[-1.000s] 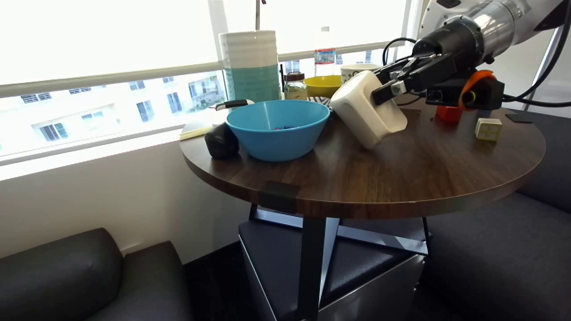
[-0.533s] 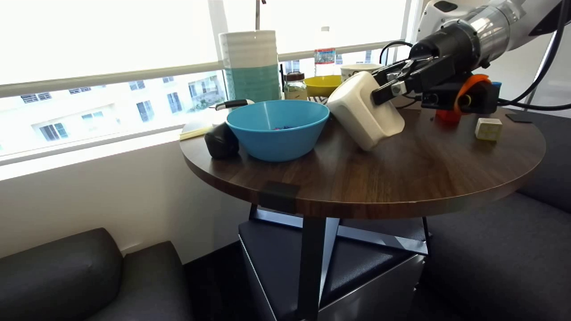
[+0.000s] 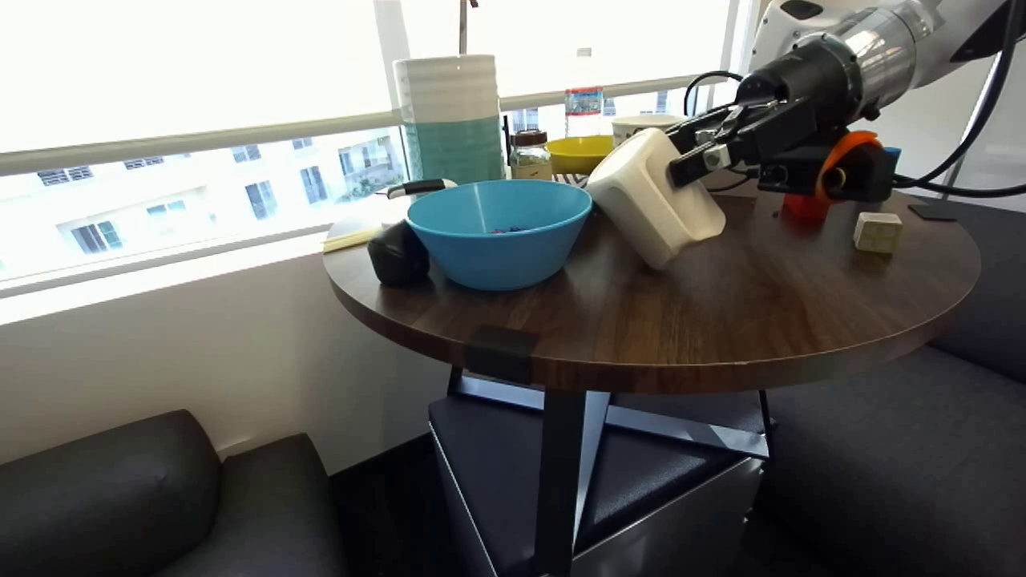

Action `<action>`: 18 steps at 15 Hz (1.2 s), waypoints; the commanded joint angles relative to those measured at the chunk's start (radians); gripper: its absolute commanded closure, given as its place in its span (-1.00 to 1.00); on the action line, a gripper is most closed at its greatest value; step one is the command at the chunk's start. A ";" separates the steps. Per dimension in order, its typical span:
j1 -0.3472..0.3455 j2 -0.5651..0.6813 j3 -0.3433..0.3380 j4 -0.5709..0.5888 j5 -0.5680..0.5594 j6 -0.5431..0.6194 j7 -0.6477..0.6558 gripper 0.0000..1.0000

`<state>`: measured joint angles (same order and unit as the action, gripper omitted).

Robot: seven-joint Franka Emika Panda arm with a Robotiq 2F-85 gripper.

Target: Flip the mug over on the table

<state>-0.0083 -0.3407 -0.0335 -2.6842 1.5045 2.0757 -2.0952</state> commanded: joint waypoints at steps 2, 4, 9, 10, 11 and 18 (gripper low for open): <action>-0.030 -0.006 0.033 -0.003 -0.036 0.038 0.020 -1.00; -0.032 -0.007 0.036 -0.006 -0.043 0.046 0.021 -0.46; -0.037 -0.011 0.024 -0.012 -0.046 0.027 0.012 -0.24; -0.040 -0.017 0.014 -0.017 -0.040 0.010 0.002 -0.24; -0.044 -0.020 0.008 -0.024 -0.040 0.001 -0.008 -0.24; -0.080 -0.016 -0.028 -0.060 -0.018 -0.069 -0.069 -0.24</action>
<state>-0.0649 -0.3450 -0.0538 -2.7155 1.4847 2.0313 -2.1313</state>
